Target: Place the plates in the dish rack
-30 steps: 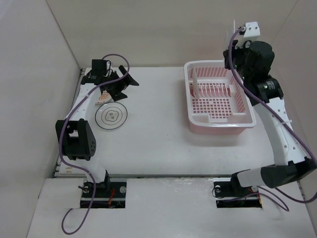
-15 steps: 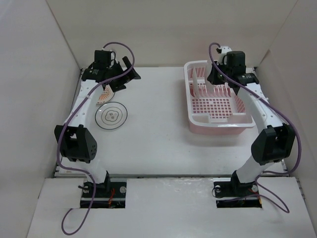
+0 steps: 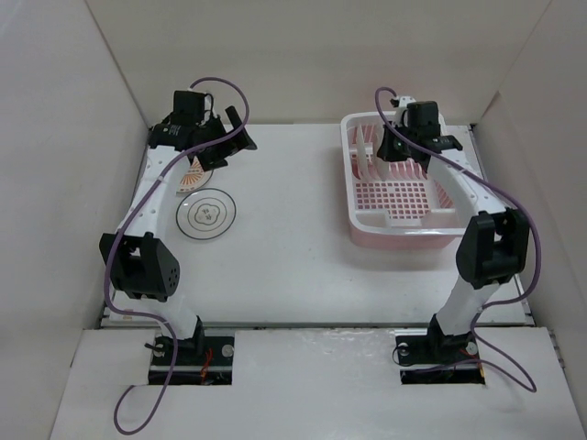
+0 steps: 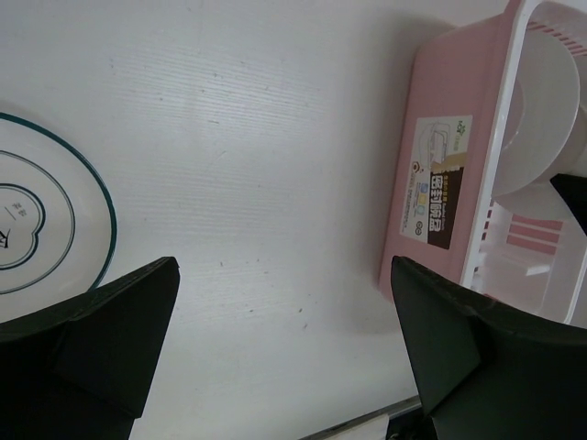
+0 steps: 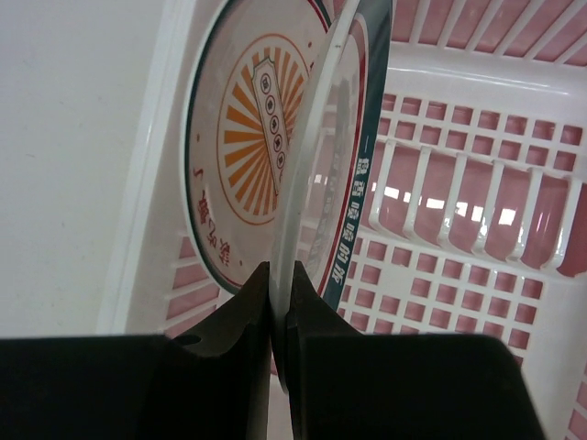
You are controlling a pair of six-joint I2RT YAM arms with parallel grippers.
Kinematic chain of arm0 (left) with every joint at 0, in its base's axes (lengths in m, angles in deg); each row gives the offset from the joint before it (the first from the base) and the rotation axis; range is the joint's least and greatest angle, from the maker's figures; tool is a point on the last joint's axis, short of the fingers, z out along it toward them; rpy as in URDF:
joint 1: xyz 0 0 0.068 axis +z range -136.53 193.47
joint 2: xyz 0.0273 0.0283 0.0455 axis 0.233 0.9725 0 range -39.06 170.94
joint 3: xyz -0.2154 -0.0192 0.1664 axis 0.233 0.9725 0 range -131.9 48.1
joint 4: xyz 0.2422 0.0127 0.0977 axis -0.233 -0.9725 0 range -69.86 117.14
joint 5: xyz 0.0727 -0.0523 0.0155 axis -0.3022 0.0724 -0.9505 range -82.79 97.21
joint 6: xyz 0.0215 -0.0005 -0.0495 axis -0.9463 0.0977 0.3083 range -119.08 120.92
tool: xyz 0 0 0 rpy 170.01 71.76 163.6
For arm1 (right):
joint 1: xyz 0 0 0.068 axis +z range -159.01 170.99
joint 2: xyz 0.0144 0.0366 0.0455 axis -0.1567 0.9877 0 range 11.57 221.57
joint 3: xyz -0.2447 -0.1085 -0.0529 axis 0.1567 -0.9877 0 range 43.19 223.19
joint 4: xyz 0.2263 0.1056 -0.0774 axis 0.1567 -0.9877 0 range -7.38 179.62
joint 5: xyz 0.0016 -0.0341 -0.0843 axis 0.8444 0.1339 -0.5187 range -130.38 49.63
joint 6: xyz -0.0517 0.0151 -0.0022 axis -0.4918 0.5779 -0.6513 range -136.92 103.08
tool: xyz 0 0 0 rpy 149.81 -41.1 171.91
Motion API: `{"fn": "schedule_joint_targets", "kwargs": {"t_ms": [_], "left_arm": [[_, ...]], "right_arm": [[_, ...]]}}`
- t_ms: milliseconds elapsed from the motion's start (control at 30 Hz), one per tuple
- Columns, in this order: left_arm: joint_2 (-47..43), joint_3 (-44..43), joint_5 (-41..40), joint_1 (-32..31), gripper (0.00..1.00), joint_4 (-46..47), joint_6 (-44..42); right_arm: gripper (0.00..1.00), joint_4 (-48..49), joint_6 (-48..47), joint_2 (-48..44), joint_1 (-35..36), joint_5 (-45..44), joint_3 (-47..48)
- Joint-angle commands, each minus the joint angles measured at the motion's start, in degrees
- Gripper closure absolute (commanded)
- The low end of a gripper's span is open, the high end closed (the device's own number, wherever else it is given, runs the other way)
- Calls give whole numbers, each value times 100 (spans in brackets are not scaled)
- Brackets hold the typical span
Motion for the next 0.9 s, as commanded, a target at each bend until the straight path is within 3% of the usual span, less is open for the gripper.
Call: {"fn": "schedule_joint_targets", "kwargs": {"t_ms": [0, 733, 867], "left_arm": [[-271, -245, -105, 21, 1, -99, -162], [-271, -192, 0, 21, 1, -99, -215], [-271, -192, 0, 21, 1, -99, -215]], "right_arm": [[100, 462, 43, -92, 13, 50, 213], [100, 453, 43, 242, -40, -354, 90], [93, 339, 43, 347, -40, -468, 144]]}}
